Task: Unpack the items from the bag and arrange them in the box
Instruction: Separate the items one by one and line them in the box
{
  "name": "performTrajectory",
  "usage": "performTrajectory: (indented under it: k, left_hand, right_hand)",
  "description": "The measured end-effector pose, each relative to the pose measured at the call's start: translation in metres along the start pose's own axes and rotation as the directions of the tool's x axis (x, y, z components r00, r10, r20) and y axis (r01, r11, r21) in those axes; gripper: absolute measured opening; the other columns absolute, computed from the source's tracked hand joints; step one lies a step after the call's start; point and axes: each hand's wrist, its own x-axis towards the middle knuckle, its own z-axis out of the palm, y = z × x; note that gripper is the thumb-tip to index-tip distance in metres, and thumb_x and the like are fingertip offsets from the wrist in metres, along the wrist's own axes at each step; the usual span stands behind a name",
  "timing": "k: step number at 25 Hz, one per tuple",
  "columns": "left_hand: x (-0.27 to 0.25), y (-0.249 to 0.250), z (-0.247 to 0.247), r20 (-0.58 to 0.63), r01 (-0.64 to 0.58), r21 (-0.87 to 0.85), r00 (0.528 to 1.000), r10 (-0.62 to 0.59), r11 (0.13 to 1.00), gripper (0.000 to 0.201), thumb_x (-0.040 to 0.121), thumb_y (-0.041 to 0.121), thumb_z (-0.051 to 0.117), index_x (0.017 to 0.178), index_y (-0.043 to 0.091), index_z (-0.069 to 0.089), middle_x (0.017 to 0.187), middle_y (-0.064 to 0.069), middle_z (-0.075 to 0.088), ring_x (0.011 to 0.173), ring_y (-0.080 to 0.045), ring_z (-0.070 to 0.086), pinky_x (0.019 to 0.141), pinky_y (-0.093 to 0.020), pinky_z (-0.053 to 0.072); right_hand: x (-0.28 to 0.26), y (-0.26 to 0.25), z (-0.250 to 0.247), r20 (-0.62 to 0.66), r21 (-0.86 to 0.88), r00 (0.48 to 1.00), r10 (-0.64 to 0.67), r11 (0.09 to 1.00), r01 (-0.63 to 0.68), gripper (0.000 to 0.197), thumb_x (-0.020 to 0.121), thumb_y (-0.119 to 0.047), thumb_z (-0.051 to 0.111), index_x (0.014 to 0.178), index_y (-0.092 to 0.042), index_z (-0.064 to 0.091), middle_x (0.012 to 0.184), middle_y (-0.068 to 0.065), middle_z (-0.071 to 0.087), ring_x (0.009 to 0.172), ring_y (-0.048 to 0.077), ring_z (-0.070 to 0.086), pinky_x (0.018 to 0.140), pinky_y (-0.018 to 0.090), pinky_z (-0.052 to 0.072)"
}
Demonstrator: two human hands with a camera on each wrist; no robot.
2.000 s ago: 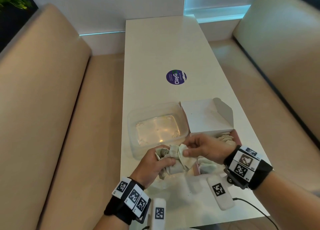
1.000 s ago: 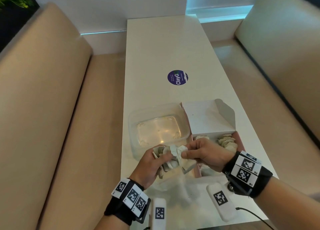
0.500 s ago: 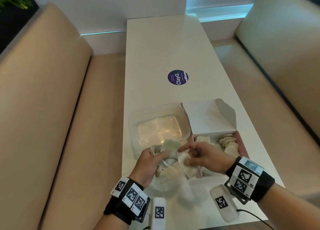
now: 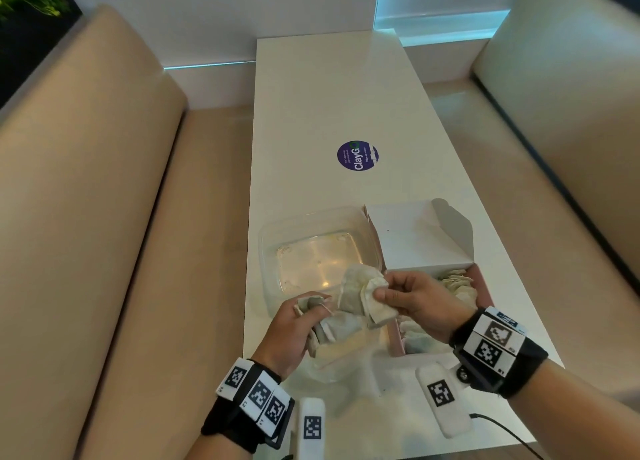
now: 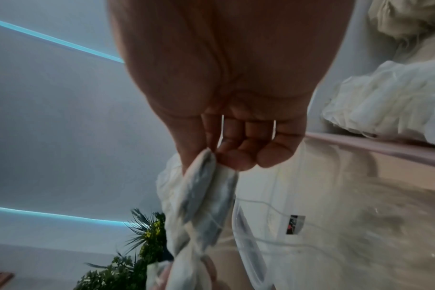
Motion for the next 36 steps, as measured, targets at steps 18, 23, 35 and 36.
performTrajectory:
  k: [18, 23, 35, 36]
  left_hand:
    - [-0.003, -0.003, 0.003, 0.076, -0.164, 0.369, 0.986, 0.147, 0.915, 0.010, 0.081, 0.023, 0.068, 0.090, 0.023, 0.073, 0.091, 0.002, 0.074, 0.091, -0.016, 0.067, 0.085, -0.029, 0.051]
    - [-0.006, 0.000, 0.006, 0.064, -0.137, 0.380, 0.990, 0.122, 0.915, 0.022, 0.085, 0.006, 0.068, 0.083, 0.028, 0.071, 0.075, 0.018, 0.070, 0.076, 0.001, 0.062, 0.073, -0.013, 0.047]
    - [-0.005, -0.001, 0.016, 0.049, -0.186, 0.330, 0.982, 0.180, 0.926, 0.029, 0.083, -0.003, 0.066, 0.083, 0.026, 0.072, 0.073, 0.011, 0.070, 0.067, -0.004, 0.061, 0.061, -0.017, 0.048]
    - [-0.007, 0.000, 0.017, 0.049, -0.185, 0.320, 0.983, 0.178, 0.929, 0.027, 0.084, -0.004, 0.065, 0.083, 0.022, 0.071, 0.068, 0.012, 0.068, 0.062, -0.003, 0.059, 0.057, -0.016, 0.045]
  right_hand:
    - [-0.005, -0.010, 0.006, 0.194, -0.490, 0.977, 0.090, 0.871, 0.017, 0.016, 0.079, -0.020, 0.072, 0.079, -0.005, 0.069, 0.072, 0.004, 0.065, 0.069, 0.015, 0.056, 0.069, 0.026, 0.044]
    - [-0.007, -0.008, 0.004, 0.108, -0.490, 0.989, 0.102, 0.871, -0.036, 0.021, 0.079, -0.017, 0.072, 0.082, 0.002, 0.067, 0.073, 0.009, 0.062, 0.068, 0.019, 0.053, 0.067, 0.029, 0.043]
    - [-0.014, -0.022, 0.020, 0.089, -0.642, 0.996, 0.011, 0.765, 0.048, 0.017, 0.083, -0.021, 0.068, 0.078, -0.005, 0.067, 0.069, 0.002, 0.061, 0.063, 0.011, 0.053, 0.065, 0.027, 0.043]
    - [-0.012, -0.019, 0.018, 0.039, -0.611, 0.999, -0.005, 0.791, 0.028, 0.017, 0.082, -0.020, 0.069, 0.075, -0.005, 0.066, 0.068, 0.003, 0.059, 0.064, 0.013, 0.052, 0.065, 0.030, 0.044]
